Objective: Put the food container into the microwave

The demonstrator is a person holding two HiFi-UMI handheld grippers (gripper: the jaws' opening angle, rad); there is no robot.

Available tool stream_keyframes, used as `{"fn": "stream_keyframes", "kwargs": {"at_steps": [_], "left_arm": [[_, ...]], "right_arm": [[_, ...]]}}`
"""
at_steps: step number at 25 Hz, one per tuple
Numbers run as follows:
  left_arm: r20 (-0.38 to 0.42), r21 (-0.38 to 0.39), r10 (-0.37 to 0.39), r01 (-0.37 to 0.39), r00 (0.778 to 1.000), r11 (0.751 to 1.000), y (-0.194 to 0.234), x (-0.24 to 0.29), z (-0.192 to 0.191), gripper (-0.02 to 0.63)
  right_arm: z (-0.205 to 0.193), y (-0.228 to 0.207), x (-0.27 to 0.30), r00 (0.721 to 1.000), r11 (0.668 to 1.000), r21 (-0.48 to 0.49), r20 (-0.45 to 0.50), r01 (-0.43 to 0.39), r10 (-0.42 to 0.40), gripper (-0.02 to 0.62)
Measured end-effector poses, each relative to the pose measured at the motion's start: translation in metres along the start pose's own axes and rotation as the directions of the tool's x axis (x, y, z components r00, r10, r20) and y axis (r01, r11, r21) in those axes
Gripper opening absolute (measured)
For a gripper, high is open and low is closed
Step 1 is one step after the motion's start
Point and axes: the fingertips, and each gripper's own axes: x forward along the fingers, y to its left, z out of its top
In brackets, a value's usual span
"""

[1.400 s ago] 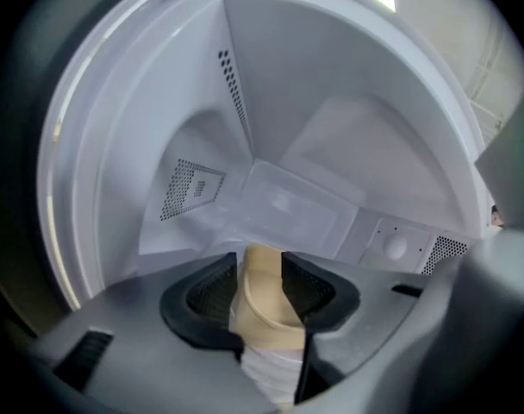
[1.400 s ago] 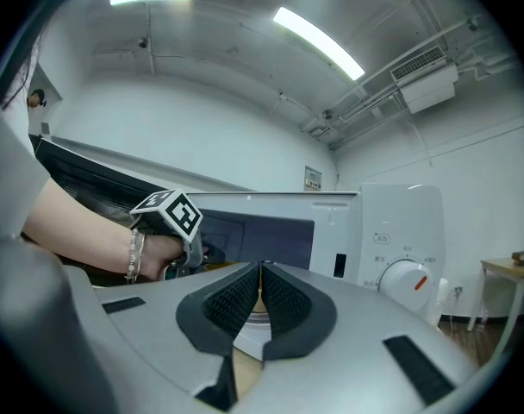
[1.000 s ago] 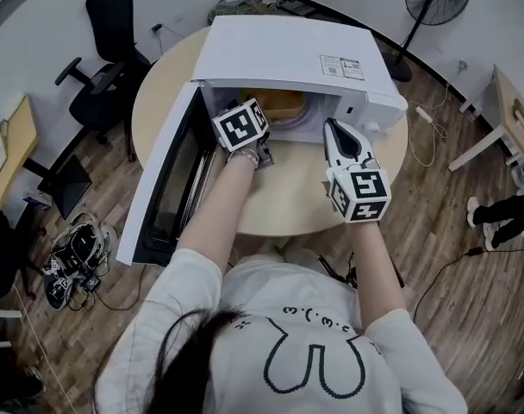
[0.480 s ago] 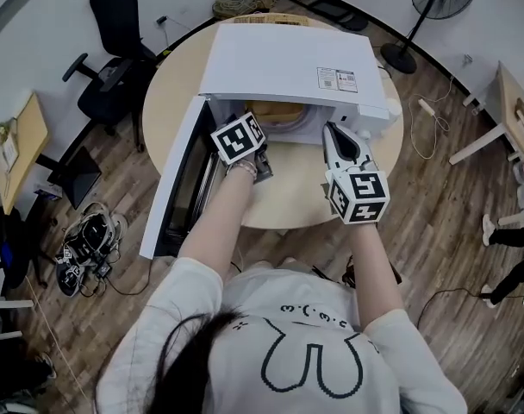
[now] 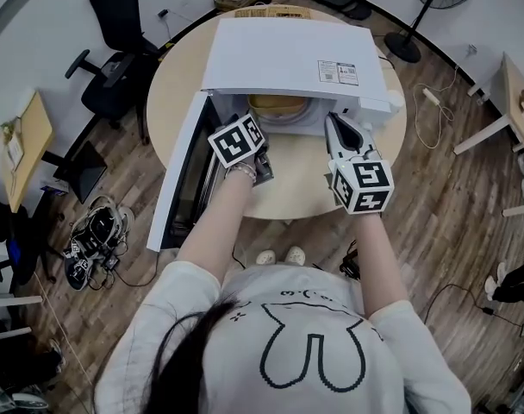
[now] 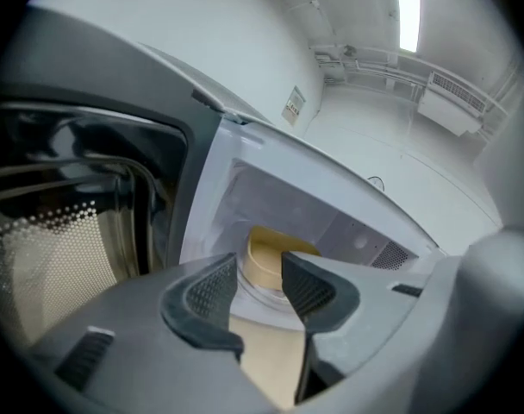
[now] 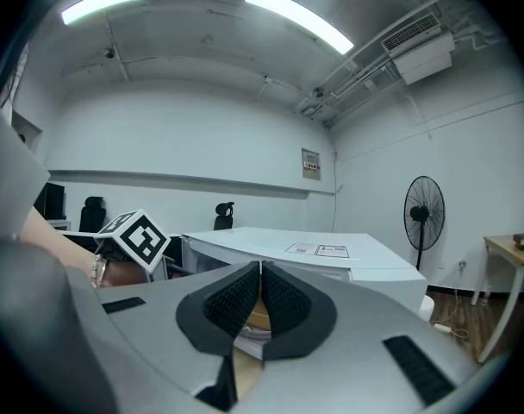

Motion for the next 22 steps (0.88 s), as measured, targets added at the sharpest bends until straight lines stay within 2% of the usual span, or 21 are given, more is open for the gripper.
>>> {"fn": "stream_keyframes", "kwargs": {"at_steps": [7,12,18,22], "left_arm": [[0.049,0.081,-0.079,0.075,0.996,0.994,-0.016,-0.028,0.004,0.155],[0.111,0.165,-0.144,0.125,0.983,0.978,-0.03,-0.051,0.023,0.155],[0.187,0.287,-0.223,0.164,0.957,0.944,-0.049,-0.079,0.047,0.155],[0.247,0.362,-0.287,0.187,0.925,0.913,-0.064,-0.1,0.068,0.155]], "right_arm": [[0.011,0.007,-0.009,0.999,0.998,-0.043,0.01,-0.038,0.039,0.032],[0.029,0.006,-0.017,0.998,0.995,-0.086,0.034,-0.057,0.06,0.032],[0.051,-0.002,-0.031,0.995,0.991,-0.123,0.072,-0.059,0.068,0.032],[0.067,-0.006,-0.039,0.992,0.987,-0.152,0.102,-0.06,0.076,0.032]]}}
